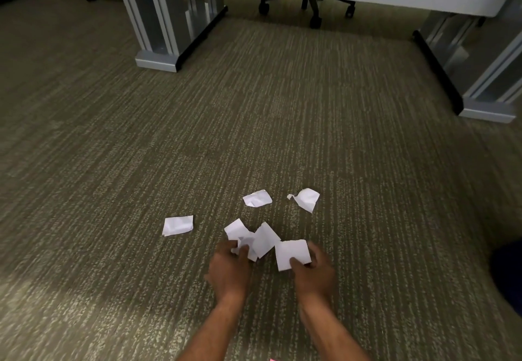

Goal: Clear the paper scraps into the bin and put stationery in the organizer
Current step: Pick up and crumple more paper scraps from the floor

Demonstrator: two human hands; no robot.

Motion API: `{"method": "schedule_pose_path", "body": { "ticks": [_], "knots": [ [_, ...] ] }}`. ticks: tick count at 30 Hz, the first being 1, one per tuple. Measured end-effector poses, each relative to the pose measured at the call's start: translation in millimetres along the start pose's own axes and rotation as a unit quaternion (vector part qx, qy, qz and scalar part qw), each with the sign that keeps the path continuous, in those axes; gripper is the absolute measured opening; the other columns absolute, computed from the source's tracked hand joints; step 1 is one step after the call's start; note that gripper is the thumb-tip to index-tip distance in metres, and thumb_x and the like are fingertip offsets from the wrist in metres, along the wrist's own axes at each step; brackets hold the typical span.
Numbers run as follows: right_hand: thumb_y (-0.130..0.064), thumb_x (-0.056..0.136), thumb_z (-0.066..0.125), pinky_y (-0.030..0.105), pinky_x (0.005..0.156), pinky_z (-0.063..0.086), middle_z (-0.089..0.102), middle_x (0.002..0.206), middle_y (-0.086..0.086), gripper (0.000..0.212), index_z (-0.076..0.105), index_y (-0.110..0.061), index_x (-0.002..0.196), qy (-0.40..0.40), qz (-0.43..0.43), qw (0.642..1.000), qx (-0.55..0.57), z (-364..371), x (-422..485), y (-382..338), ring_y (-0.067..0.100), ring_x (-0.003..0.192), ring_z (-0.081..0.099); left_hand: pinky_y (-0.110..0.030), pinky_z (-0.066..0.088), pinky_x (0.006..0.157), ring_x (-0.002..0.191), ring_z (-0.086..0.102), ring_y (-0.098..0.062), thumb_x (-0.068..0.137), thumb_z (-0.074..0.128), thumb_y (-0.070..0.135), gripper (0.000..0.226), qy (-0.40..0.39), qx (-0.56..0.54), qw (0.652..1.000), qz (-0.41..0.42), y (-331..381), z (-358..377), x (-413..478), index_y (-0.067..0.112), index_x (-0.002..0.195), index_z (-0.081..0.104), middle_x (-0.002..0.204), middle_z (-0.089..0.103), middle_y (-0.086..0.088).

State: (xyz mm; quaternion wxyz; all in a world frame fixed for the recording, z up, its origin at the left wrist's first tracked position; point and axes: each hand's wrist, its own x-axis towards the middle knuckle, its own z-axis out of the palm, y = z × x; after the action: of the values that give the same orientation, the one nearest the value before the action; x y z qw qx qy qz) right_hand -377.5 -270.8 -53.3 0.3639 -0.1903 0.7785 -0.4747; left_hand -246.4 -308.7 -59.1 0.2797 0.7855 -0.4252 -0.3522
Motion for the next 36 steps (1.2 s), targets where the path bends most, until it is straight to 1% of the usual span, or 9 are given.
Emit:
{"method": "schedule_pose_path", "body": {
  "ticks": [2,4,9,14,19,25,30,32,36],
  "knots": [
    [0.006,0.078,0.072,0.021,0.065,0.049,0.069,0.090,-0.008,0.041,0.066,-0.028,0.101,-0.015,0.017,1.000,0.014,2.2,-0.9,0.3,0.002,0.079,0.064,-0.034,0.044,0.076,0.097,0.067,-0.028,0.088,0.071,0.028,0.024,0.006,-0.001,1.000,-0.014,0.6,-1.1,2.4,0.016,0.109,0.075,0.104,0.076,-0.007],
    [0.004,0.078,0.072,0.023,0.062,0.050,0.068,0.085,-0.011,0.038,0.067,-0.029,0.095,-0.026,0.029,0.999,0.014,3.1,-2.2,2.4,0.005,0.078,0.066,-0.039,0.052,0.083,0.097,0.068,-0.030,0.084,0.075,0.025,0.026,0.006,-0.010,1.000,-0.018,1.0,0.3,6.1,0.014,0.108,0.077,0.104,0.076,-0.010],
    [0.004,0.077,0.072,0.027,0.062,0.053,0.072,0.084,-0.006,0.031,0.072,-0.022,0.094,-0.045,0.044,0.998,0.014,-2.3,-3.8,5.7,0.013,0.077,0.069,-0.052,0.044,0.102,0.122,0.057,-0.034,0.083,0.077,0.027,0.044,-0.019,-0.017,0.998,-0.057,4.2,8.3,16.0,0.014,0.124,0.066,0.125,0.066,-0.014],
    [0.005,0.079,0.070,0.026,0.062,0.052,0.072,0.086,-0.005,0.035,0.067,-0.030,0.079,-0.064,0.056,0.996,0.020,-12.9,-2.0,5.8,0.015,0.081,0.069,-0.055,0.038,0.106,0.124,0.055,-0.033,0.077,0.080,0.032,0.053,0.021,-0.079,0.992,-0.101,12.6,13.6,17.8,0.018,0.124,0.059,0.126,0.066,-0.007],
    [0.005,0.081,0.068,0.028,0.064,0.052,0.071,0.090,-0.001,0.030,0.068,-0.024,0.087,-0.067,0.059,0.996,0.019,-20.2,0.5,3.9,0.017,0.083,0.067,-0.058,0.038,0.107,0.122,0.056,-0.034,0.080,0.079,0.031,0.050,0.029,-0.121,0.983,-0.137,11.5,20.4,26.4,0.015,0.123,0.059,0.124,0.067,-0.010],
    [0.002,0.081,0.070,0.034,0.073,0.059,0.073,0.093,0.002,0.026,0.070,-0.022,0.088,-0.081,0.071,0.993,0.039,-17.8,-0.7,-4.0,0.019,0.087,0.070,-0.056,0.050,0.099,0.101,0.067,-0.033,0.081,0.077,0.014,0.029,0.017,-0.221,0.962,-0.161,5.6,18.6,30.7,0.009,0.108,0.069,0.107,0.072,-0.012],
    [0.001,0.081,0.070,0.032,0.065,0.058,0.072,0.087,0.001,0.027,0.068,-0.026,0.076,-0.069,0.078,0.992,0.070,-4.9,-1.1,-18.0,0.018,0.080,0.070,-0.041,0.063,0.071,0.080,0.076,-0.025,0.084,0.075,0.008,0.016,0.041,-0.342,0.926,-0.153,12.2,1.7,24.0,0.010,0.100,0.074,0.091,0.077,-0.007],
    [0.003,0.082,0.067,0.038,0.070,0.060,0.072,0.087,0.003,0.028,0.068,-0.024,0.073,-0.055,0.078,0.993,0.075,0.9,-1.8,-23.3,0.019,0.080,0.069,-0.028,0.059,0.055,0.069,0.075,-0.015,0.085,0.075,0.006,0.012,0.013,-0.405,0.903,-0.144,19.8,-5.4,17.6,0.011,0.096,0.074,0.084,0.079,-0.004],
    [0.000,0.083,0.065,0.047,0.079,0.061,0.073,0.087,0.003,0.023,0.070,-0.021,0.077,-0.034,0.079,0.993,0.077,11.4,-5.2,-34.9,0.023,0.083,0.070,-0.026,0.051,0.057,0.067,0.066,-0.014,0.081,0.079,0.006,0.020,-0.131,-0.395,0.900,-0.129,32.2,-18.8,9.3,0.008,0.100,0.074,0.088,0.077,-0.005]
  ]
}}
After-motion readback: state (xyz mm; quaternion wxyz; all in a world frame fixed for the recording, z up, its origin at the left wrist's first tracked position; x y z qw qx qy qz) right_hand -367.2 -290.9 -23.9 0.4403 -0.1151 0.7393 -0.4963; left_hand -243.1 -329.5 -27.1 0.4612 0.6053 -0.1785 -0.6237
